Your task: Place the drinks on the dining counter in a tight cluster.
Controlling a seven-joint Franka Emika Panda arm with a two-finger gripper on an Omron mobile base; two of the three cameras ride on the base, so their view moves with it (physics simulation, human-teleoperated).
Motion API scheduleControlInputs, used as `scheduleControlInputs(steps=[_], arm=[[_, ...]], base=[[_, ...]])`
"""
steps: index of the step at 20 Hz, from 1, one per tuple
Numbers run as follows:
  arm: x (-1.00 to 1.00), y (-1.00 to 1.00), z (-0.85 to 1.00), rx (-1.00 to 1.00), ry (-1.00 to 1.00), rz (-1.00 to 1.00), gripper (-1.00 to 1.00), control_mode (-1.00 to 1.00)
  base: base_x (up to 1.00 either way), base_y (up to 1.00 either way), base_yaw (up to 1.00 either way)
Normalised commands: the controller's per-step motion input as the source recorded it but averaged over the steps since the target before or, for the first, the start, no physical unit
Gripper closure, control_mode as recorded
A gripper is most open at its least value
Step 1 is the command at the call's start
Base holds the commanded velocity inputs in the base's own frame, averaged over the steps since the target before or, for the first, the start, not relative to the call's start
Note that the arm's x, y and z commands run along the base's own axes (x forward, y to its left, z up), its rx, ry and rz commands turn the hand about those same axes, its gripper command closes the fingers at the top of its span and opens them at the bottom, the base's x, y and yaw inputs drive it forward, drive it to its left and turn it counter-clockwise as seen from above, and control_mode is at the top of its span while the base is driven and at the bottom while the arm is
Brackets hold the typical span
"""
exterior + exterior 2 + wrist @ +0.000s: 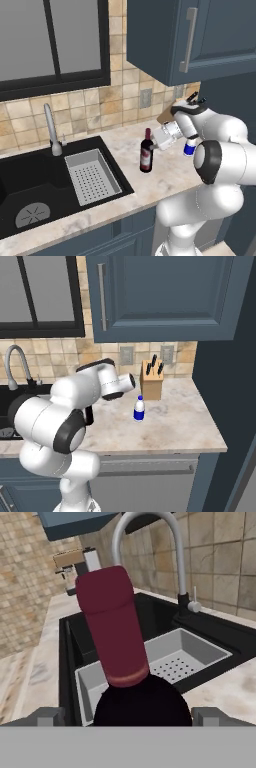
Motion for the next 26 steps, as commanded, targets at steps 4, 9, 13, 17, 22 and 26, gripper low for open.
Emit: scheduleControlInputs(steps=[4, 9, 13, 17, 22, 26], arm=[[0.0, 0.13, -0.08, 0.0, 0.0, 0.0, -1.0, -1.0], [0.0, 0.05, -0.02, 0.0, 0.0, 0.0, -1.0, -1.0], [0.0, 0.0, 0.0, 0.0, 0.0, 0.0, -1.0, -1.0], [0.0, 0.0, 0.0, 0.0, 0.0, 0.0, 1.0, -1.0], [0.0, 0.0, 0.0, 0.0, 0.0, 0.0, 1.0, -1.0], [0.0, 0.0, 0.02, 0.0, 0.0, 0.0, 1.0, -1.0]], base=[[0.0, 0.0, 0.0], [0.0, 0.0, 0.0], [0.0, 0.0, 0.0], [0.0, 0.0, 0.0], [0.0, 0.0, 0.0], [0.0, 0.0, 0.0]])
